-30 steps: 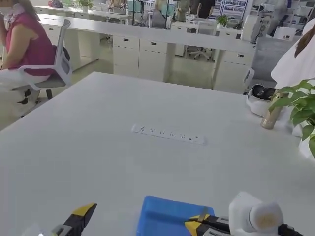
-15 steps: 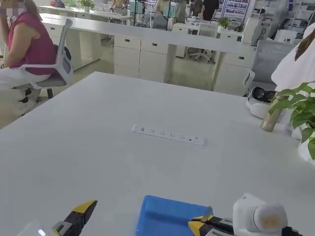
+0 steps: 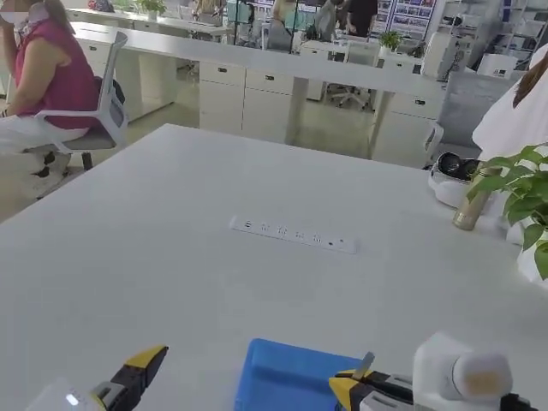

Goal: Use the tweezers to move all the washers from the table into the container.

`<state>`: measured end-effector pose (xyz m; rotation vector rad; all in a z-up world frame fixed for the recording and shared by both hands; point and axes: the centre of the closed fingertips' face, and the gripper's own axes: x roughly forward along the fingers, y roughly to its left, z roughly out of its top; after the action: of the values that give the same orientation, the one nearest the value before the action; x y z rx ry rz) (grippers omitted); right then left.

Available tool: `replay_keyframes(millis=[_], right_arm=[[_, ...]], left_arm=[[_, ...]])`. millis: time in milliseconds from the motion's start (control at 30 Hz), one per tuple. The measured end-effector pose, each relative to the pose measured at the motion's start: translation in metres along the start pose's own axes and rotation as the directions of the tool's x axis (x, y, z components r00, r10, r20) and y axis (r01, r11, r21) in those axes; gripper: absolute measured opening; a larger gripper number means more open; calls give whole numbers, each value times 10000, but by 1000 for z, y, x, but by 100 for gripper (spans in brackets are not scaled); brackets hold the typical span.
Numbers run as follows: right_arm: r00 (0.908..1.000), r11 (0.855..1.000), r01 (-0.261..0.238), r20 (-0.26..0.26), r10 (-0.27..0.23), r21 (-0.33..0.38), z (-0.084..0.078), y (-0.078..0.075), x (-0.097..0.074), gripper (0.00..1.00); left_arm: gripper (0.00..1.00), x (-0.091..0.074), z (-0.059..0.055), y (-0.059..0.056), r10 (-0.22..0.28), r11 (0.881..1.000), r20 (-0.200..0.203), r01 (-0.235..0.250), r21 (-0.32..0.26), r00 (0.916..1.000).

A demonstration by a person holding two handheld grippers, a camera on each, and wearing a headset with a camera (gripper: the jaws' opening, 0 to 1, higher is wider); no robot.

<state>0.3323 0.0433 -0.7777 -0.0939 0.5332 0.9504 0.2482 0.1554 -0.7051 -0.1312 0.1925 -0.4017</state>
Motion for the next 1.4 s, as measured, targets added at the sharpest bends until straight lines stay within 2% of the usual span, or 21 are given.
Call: replay_keyframes(millis=[200,300,500,767,833,1000,1067,1267,1400], right_arm=[[9979,9998,-215,610,212,49,24,14,-15,3],[9945,9987,-514,915,506,62,36,26,-23,3],[9879,9929,-1149,1087,1109,308,38,47,-30,3],[9811,9798,-1806,866,1733,861,16,68,-27,3],[9807,9783,-1884,701,1827,866,7,74,-24,3],[9795,9730,-2013,304,1992,1129,-18,77,-14,3],[9779,9724,-2081,3,2092,1053,-28,80,-9,3],[9794,9773,-1904,-495,1956,931,-51,83,-1,3],[9830,9830,-1687,-605,1731,724,-54,81,0,3]], left_arm=[[90,0,0,0,-21,10000,-2,21,-17,10000],[90,0,0,0,-36,10000,3,36,-49,10000],[89,-1,0,1,-24,10000,38,24,-92,10000],[89,-1,1,3,17,9999,66,-16,-152,10000],[89,-1,0,2,5,9999,19,-5,-117,10000],[88,-1,-1,0,-33,10000,-58,33,-38,10000],[88,-1,-2,0,-29,10000,-84,29,-62,10000],[88,0,-3,0,-20,10000,-164,20,-18,9999],[88,0,-4,0,-44,10000,-210,44,19,9998]])
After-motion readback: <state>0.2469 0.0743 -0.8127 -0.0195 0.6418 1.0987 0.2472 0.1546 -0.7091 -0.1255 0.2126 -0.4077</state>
